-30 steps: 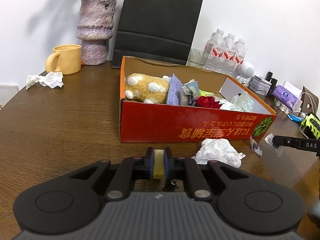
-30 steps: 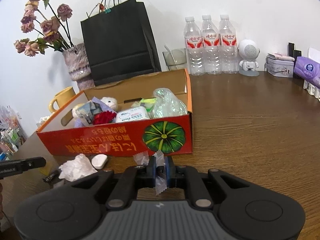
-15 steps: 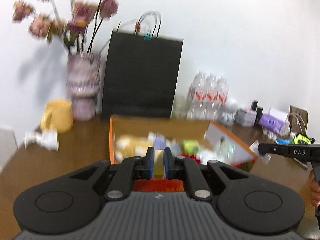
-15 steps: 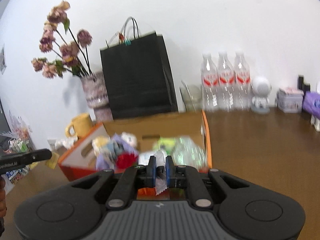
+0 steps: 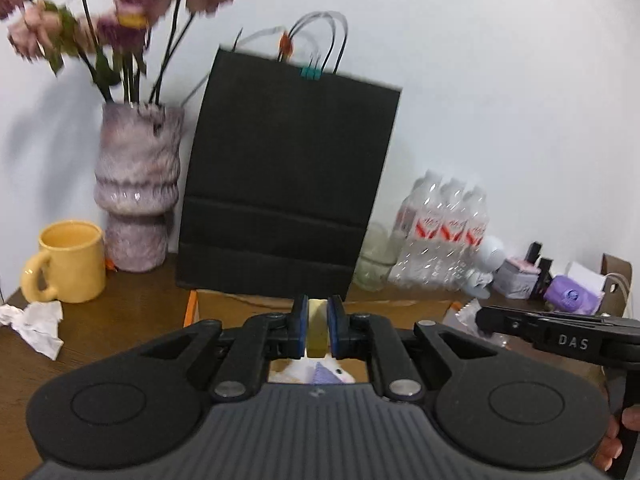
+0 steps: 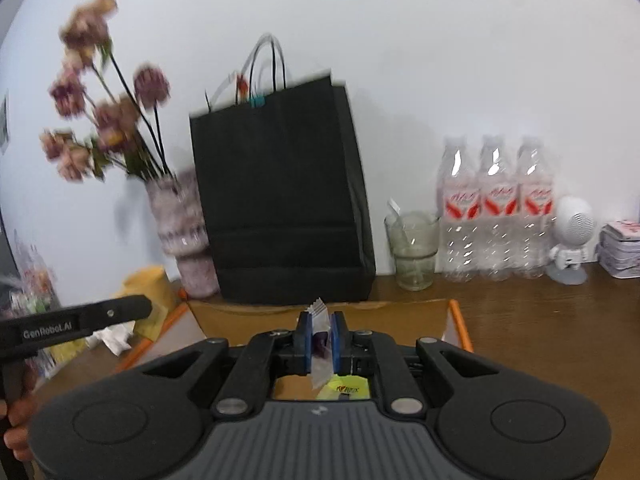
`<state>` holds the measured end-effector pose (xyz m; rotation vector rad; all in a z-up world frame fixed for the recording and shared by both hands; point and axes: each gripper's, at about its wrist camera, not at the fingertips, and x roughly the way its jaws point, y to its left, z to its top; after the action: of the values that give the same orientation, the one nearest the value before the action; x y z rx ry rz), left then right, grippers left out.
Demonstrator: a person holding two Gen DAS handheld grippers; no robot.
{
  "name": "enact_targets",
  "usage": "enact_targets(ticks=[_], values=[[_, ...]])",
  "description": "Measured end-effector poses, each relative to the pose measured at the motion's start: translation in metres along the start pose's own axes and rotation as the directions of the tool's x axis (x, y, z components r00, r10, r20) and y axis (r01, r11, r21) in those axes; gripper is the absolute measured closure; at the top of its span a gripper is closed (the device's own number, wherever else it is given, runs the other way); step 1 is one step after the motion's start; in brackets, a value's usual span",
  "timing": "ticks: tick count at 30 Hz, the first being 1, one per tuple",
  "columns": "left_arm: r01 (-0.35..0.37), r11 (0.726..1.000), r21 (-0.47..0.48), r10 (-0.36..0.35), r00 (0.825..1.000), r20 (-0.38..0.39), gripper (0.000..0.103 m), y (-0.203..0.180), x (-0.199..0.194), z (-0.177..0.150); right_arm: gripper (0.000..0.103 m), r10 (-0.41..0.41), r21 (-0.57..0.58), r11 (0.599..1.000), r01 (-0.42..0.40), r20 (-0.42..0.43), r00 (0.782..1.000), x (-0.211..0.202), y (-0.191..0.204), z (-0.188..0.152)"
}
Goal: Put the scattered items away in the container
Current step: 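Carry soap bar and clear packet over the box and open both grippers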
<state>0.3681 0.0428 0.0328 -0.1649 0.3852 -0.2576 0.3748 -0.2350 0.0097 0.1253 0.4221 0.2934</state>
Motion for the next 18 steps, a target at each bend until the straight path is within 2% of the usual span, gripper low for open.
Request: enact_targets(ticks=[7,8,9,10,11,12,13,18], values=[[-0.011,1.000,-0.002,0.011,0.998,-0.065,0.092,0.016,0.044,-0.006,0.094,-0.019,-0.006,1.000,0.018,-0.094,0.995,0.054,-0.006,-0.006],[-0.015,1.000,-0.001,0.015,0.997,-0.075,0.087,0.017,0.046,-0.007,0.093,-0.022,-0.006,1.000,0.022,-0.102,0.995,0.058,-0.007,-0.007],[-0.020,1.000,-0.003,0.020,0.996,-0.082,0.063,0.017,0.049,-0.007,0.088,-0.022,-0.004,1.000,0.022,-0.111,0.994,0.060,-0.007,-0.007],[-0.019,1.000,-0.005,0.019,0.996,-0.089,0.043,0.017,0.050,-0.008,0.080,-0.025,-0.001,1.000,0.025,-0.123,0.992,0.061,-0.008,-0.008],[-0.032,0.999,-0.010,0.031,0.995,-0.092,0.009,0.016,0.050,-0.008,0.047,-0.028,-0.001,1.000,0.028,-0.141,0.990,0.063,-0.008,-0.009],[-0.055,0.998,-0.009,0.054,0.995,-0.088,0.000,0.014,0.049,-0.008,0.013,-0.036,-0.002,0.999,0.036,-0.161,0.986,0.064,-0.009,-0.010],[-0.079,0.997,0.005,0.079,0.995,-0.067,0.000,0.011,0.046,-0.009,0.004,-0.046,-0.007,0.999,0.046,-0.176,0.983,0.065,-0.008,-0.011],[-0.119,0.991,0.059,0.124,0.988,-0.088,0.000,0.002,0.042,-0.009,0.000,-0.083,-0.068,0.995,0.071,-0.203,0.976,0.057,0.001,-0.012]])
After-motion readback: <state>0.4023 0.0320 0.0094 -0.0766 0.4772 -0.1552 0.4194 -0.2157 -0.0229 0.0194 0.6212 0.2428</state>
